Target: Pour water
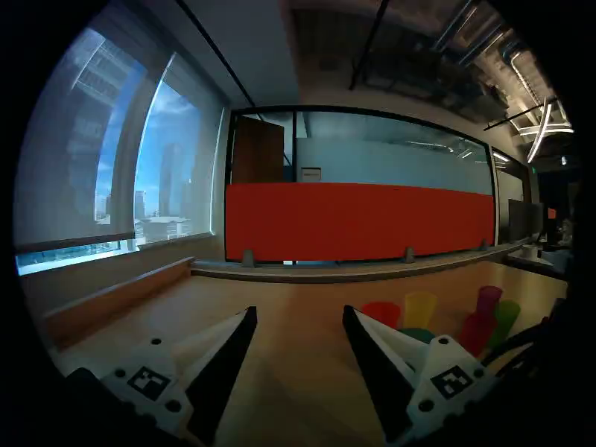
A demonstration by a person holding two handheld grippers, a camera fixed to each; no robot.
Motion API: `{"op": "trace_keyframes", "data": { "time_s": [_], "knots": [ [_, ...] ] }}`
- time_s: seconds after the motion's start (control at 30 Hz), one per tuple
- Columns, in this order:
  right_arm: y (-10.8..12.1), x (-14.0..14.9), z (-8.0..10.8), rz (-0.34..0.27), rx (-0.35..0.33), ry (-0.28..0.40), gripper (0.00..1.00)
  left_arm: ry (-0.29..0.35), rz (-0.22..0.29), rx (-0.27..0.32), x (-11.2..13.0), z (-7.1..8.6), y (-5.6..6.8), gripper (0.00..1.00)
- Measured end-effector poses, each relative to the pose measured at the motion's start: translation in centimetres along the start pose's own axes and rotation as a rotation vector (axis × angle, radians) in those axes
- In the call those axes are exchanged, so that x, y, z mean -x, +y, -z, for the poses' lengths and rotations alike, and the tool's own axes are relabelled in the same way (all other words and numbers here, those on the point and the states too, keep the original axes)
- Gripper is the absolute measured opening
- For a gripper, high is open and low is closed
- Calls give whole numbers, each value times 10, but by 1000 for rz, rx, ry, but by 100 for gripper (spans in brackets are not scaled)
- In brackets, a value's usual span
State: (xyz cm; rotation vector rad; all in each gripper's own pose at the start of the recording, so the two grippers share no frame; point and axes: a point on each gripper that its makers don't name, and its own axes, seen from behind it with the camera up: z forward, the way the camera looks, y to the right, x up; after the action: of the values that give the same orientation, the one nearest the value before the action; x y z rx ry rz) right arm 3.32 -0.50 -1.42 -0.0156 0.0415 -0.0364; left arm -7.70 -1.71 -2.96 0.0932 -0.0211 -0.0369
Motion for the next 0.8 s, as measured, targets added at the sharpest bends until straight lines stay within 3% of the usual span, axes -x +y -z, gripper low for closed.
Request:
{"op": "trace_keyframes", "data": {
  "time_s": [0.2, 0.4, 0.8],
  "knots": [
    [5, -2, 3, 8, 24, -6, 97, 15, -10, -30, 4, 2, -8, 85],
    [0, -5, 5, 12, 31, -10, 97, 9, -20, -26, 16, -1, -4, 85],
    [-5, -7, 8, 38, 41, -27, 97, 17, 10, -16, 28, -6, 5, 85]
  ]
}}
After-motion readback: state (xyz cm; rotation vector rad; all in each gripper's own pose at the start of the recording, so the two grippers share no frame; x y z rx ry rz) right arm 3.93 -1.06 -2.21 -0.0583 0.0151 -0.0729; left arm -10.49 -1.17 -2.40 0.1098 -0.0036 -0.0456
